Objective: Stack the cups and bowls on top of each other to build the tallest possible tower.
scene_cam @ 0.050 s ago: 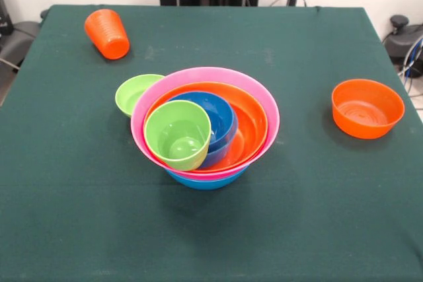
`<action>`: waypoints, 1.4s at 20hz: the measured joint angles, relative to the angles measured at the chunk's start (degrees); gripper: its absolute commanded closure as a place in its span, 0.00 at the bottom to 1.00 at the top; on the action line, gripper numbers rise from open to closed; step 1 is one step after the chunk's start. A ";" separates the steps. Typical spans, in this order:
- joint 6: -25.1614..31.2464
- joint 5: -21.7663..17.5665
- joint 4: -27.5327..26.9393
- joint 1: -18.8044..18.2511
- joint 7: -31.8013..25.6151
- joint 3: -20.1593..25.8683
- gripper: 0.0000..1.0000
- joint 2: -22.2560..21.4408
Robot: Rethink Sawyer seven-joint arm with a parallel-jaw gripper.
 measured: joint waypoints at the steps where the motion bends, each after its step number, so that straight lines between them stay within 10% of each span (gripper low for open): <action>1: -0.81 0.04 -0.29 1.06 0.00 -1.14 0.00 -0.03; 28: -3.28 2.65 -1.83 3.23 0.00 -13.10 0.00 0.33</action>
